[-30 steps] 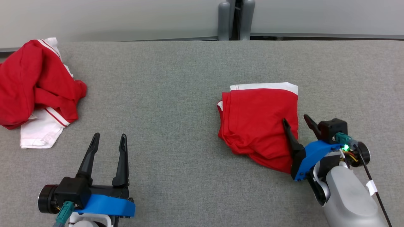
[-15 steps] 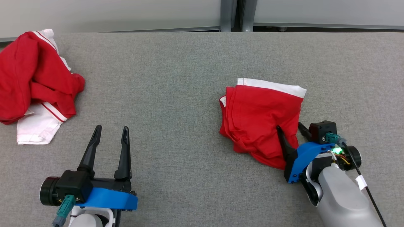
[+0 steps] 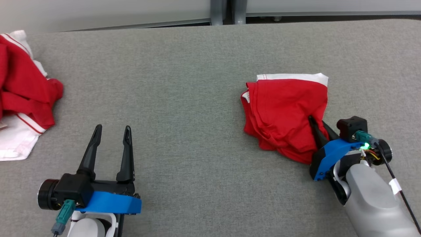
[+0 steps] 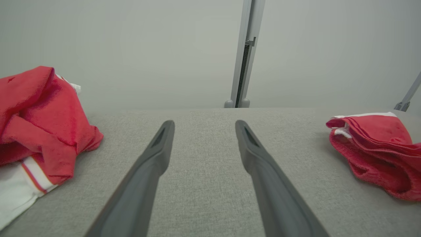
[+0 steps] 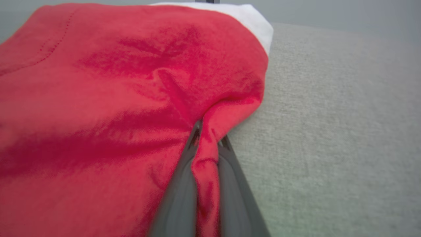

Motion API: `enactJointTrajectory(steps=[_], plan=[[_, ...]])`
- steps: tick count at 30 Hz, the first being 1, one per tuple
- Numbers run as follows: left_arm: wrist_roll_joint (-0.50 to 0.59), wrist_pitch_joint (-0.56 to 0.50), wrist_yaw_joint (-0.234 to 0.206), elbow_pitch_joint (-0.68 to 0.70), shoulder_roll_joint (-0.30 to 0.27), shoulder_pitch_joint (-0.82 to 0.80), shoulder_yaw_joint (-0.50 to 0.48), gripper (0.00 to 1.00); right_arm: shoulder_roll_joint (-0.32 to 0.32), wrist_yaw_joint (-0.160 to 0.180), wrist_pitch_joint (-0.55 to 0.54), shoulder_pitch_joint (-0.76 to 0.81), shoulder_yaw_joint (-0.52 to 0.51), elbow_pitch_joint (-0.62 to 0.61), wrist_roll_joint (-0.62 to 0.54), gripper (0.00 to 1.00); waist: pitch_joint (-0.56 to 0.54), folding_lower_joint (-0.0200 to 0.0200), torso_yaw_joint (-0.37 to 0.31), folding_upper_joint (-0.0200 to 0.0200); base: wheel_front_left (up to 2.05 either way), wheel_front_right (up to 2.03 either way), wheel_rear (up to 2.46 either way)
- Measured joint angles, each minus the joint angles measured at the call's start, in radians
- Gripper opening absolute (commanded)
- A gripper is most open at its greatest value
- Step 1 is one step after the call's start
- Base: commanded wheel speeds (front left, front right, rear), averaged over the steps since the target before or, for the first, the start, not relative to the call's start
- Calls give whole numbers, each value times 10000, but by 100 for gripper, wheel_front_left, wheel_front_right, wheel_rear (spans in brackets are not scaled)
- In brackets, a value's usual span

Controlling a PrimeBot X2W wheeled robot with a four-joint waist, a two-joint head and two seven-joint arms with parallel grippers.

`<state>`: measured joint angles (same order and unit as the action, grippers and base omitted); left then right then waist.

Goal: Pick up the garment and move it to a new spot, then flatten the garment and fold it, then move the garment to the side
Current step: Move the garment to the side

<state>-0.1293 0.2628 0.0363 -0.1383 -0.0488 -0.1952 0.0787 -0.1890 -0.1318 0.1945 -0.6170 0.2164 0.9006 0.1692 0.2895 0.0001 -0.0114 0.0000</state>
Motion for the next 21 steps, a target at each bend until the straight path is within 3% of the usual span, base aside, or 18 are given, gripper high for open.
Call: enactJointTrajectory(steps=[13,21], plan=[[545,0,330,123,-17,-666,-121,100,-1011,8,437,-73,-543,-362,309,0,671,0,-1576,0,0,0,0],[690,0,460,178,-27,-835,-173,100,-1143,8,537,-399,-639,-652,297,0,1019,0,-1857,1,0,0,0]])
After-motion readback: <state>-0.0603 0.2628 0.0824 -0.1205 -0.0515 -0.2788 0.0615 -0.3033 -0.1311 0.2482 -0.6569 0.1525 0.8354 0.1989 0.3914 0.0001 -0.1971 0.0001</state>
